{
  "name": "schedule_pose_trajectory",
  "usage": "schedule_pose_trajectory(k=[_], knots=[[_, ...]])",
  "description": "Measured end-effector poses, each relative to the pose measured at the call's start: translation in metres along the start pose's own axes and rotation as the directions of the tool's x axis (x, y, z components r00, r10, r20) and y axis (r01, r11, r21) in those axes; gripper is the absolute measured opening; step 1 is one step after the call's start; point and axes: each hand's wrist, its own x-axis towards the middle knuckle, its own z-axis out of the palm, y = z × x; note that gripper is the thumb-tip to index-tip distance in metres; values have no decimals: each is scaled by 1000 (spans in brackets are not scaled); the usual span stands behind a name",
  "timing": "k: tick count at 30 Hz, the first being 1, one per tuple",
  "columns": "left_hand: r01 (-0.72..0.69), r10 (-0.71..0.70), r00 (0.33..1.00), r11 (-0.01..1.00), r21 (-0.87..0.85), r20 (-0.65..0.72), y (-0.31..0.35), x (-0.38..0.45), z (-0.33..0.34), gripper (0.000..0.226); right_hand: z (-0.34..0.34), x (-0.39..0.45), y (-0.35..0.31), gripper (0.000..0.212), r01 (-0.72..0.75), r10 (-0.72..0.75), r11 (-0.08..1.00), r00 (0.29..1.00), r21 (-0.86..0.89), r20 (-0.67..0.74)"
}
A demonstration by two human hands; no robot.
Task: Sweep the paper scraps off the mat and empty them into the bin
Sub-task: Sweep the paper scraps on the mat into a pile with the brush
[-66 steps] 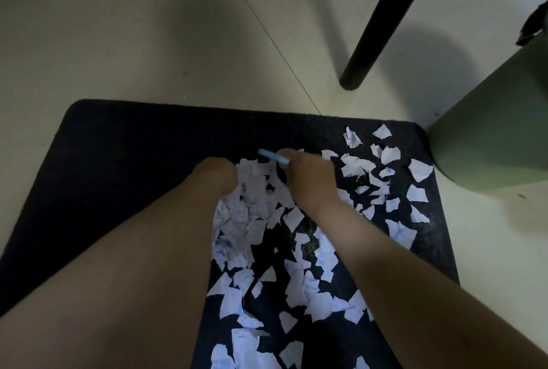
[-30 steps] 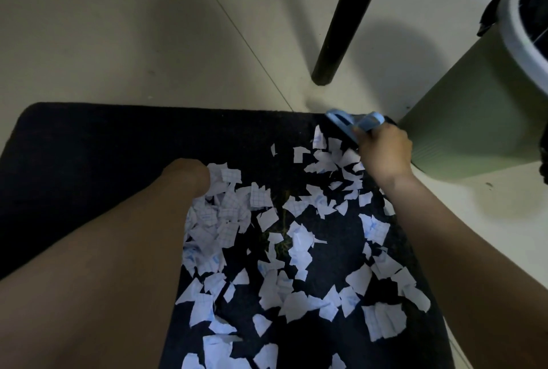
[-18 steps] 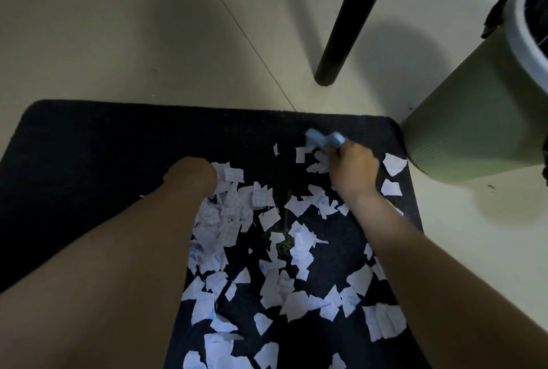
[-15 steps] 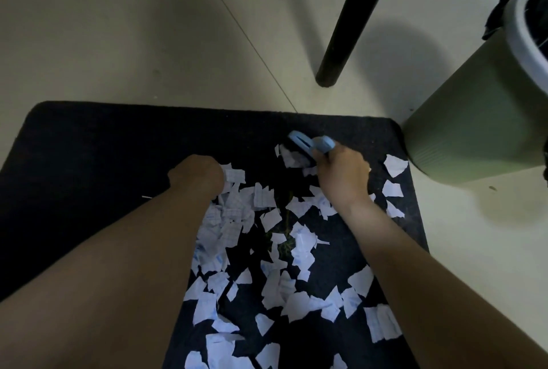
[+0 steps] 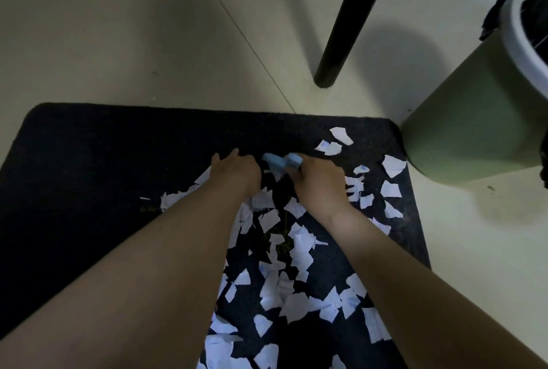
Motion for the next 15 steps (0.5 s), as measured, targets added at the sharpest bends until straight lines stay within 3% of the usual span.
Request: schedule_pose_trajectory(k=[2,4,8,12,15], knots=[[-10,10,1000,1000,-27,16,-3,1,-1,68,-16,-7,1,31,-47,48,997,999,63,-11],[-17,19,999,999,-32,39,-5,4,-2,70,-31,-1,8,33,-112,123,989,985,96,-118],[-7,10,998,999,-54,54,-9,9,-2,64,-36,29,23,29,-132,137,991,953,39,-269],[-3,5,999,998,-56,36,-10,12,3,59,-7,33,34,28,-148,125,986,958,-71,-259],[6,-5,1000,999,-41,26,-10,15,4,57,14,9,26,33,-95,87,995,980,-37,-180]])
